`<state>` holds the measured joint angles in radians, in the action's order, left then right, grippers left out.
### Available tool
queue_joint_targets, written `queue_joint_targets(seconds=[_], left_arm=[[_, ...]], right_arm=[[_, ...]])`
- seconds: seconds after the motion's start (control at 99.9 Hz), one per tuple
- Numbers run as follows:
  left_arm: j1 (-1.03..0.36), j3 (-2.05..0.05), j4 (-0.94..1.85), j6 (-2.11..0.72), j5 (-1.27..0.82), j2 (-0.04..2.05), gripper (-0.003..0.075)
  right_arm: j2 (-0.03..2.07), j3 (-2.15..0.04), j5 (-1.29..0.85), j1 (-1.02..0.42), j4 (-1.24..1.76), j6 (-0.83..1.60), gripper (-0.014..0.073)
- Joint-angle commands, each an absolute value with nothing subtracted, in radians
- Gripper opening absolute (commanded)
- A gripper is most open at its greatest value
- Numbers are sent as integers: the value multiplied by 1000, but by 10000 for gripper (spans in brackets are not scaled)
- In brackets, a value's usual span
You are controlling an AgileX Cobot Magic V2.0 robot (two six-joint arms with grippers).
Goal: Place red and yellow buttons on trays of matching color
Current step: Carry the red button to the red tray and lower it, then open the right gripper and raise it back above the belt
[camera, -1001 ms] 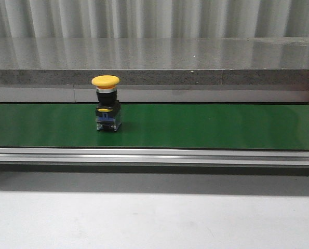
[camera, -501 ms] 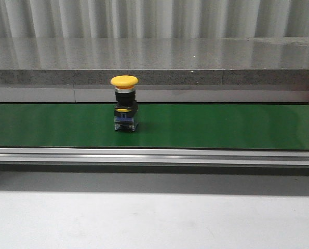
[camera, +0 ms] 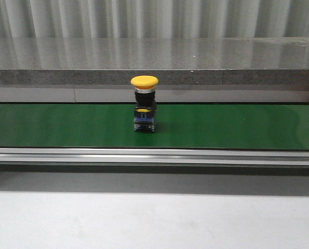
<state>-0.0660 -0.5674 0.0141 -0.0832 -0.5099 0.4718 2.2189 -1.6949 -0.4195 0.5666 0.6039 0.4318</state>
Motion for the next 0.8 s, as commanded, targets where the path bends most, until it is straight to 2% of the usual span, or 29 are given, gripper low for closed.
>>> queue_joint_targets(seconds=[0.0,0.11,0.21,0.491,0.791], left_arm=[[-75,-593,19,-81,-436,475,-20],[-75,-593,19,-81,-436,475,-20],[-75,-593,19,-81,-436,475,-20],[-75,-593,19,-81,-436,475,-20],[-75,-593,19,-81,-436,475,-20]], right_arm=[[2160,-1726,-379,568,622,435,458],[2148,-1735,-375,568,625,435,587],[2143,-1776,-409,568,628,435,638],[2089,-1878,-576,568,653,435,636],[1927,-1871,-759,568,651,472,636]])
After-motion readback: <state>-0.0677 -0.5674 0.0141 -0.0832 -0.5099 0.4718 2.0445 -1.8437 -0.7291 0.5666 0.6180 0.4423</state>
